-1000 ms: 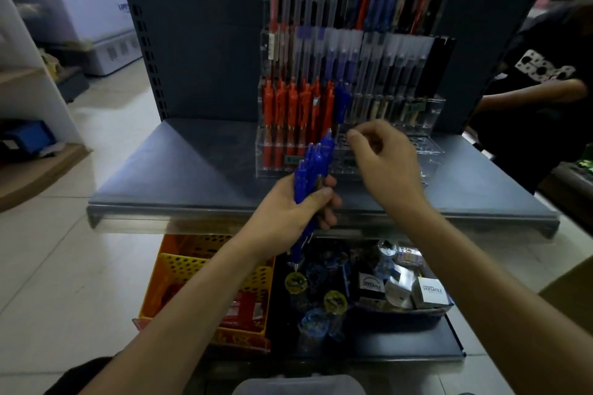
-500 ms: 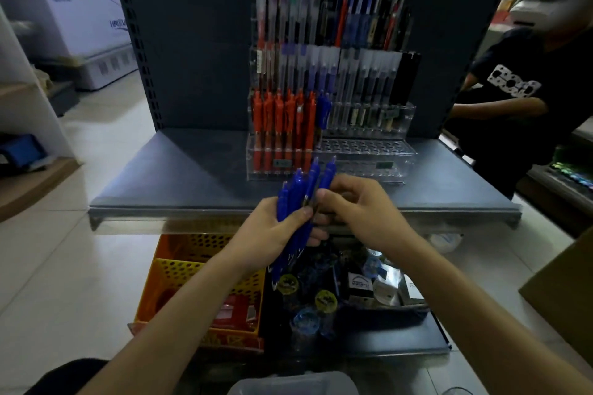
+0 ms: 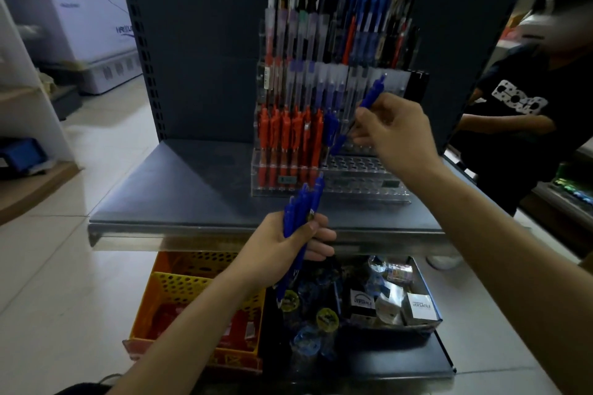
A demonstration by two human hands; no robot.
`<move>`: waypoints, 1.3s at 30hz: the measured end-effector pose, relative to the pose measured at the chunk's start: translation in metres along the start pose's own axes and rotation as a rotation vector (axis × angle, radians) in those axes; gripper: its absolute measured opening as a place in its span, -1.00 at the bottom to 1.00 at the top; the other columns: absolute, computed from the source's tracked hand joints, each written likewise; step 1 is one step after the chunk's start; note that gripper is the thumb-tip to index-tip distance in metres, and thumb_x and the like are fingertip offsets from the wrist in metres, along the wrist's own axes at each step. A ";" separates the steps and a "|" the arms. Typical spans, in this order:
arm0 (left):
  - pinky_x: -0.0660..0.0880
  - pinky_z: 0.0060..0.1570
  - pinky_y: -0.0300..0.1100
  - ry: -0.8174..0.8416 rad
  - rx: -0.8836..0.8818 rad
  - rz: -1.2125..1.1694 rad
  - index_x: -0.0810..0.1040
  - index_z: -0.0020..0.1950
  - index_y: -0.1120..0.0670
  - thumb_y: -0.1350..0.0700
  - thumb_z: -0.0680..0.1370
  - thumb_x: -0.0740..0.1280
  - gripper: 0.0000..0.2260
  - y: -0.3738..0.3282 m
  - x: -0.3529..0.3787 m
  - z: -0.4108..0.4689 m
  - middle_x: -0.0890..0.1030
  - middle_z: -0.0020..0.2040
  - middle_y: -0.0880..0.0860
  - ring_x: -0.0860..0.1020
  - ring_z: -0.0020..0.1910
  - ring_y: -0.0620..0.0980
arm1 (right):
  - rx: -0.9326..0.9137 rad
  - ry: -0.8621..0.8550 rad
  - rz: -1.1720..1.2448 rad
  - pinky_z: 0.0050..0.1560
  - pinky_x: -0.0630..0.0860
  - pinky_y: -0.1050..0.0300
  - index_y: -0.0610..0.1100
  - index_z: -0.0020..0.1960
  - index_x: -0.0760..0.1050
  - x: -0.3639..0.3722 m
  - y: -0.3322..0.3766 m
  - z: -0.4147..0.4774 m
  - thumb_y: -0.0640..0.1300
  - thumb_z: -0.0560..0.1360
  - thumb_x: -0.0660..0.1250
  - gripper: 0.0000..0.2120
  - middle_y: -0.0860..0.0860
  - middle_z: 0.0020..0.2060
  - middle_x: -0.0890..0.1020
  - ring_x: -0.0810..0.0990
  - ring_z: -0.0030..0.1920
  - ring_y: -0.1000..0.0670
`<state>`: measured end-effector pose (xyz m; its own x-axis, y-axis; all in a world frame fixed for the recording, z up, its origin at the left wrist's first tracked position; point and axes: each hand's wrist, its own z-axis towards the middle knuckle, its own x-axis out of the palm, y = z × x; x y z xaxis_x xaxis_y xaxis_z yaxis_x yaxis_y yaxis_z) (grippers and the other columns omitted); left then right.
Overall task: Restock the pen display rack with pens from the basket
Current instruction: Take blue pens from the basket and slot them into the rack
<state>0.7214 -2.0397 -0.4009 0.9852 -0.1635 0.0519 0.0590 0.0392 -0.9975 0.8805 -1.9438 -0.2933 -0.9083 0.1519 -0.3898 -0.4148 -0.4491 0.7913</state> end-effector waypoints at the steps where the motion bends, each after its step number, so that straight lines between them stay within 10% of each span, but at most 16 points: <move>1: 0.62 -0.06 -0.16 0.004 0.000 -0.002 0.50 0.17 0.25 0.17 0.63 0.19 -0.79 0.000 0.000 0.001 0.68 0.01 0.19 0.68 -0.07 0.10 | 0.001 0.015 -0.024 -0.07 0.66 0.08 -0.11 -0.05 0.54 0.003 -0.002 0.003 -0.16 0.60 0.30 -0.92 -0.03 -0.24 0.66 0.69 -0.19 0.00; 12: 0.63 -0.11 -0.18 -0.010 -0.006 -0.029 0.51 0.13 0.24 0.21 0.64 0.18 -0.83 0.000 -0.002 0.017 0.67 -0.02 0.22 0.68 -0.14 0.07 | -0.059 0.080 -0.458 -0.17 0.60 -0.08 -0.10 -0.17 0.57 0.043 -0.042 0.004 0.04 0.52 0.38 -0.78 0.01 -0.36 0.61 0.59 -0.31 0.00; 34: 0.62 -0.10 -0.20 -0.026 0.017 0.000 0.52 0.16 0.22 0.19 0.64 0.19 -0.81 -0.003 0.004 0.009 0.69 -0.02 0.18 0.69 -0.08 0.08 | 0.140 0.294 -0.172 -0.06 0.58 0.00 -0.11 0.00 0.63 0.013 -0.045 -0.043 0.02 0.59 0.28 -0.76 -0.07 -0.17 0.68 0.63 -0.15 -0.04; 39: 0.62 -0.04 -0.13 0.009 0.014 0.051 0.53 0.25 0.15 0.13 0.62 0.24 -0.76 0.002 0.008 0.001 0.71 -0.01 0.10 0.69 -0.05 0.07 | 0.080 0.494 0.019 -0.02 0.54 0.28 -0.07 0.06 0.66 -0.009 -0.037 -0.080 -0.04 0.57 0.32 -0.82 0.04 -0.10 0.72 0.64 -0.09 0.18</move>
<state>0.7296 -2.0403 -0.4022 0.9855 -0.1694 0.0010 0.0116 0.0614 -0.9980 0.9082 -1.9990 -0.3568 -0.7892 -0.2990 -0.5365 -0.4193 -0.3759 0.8264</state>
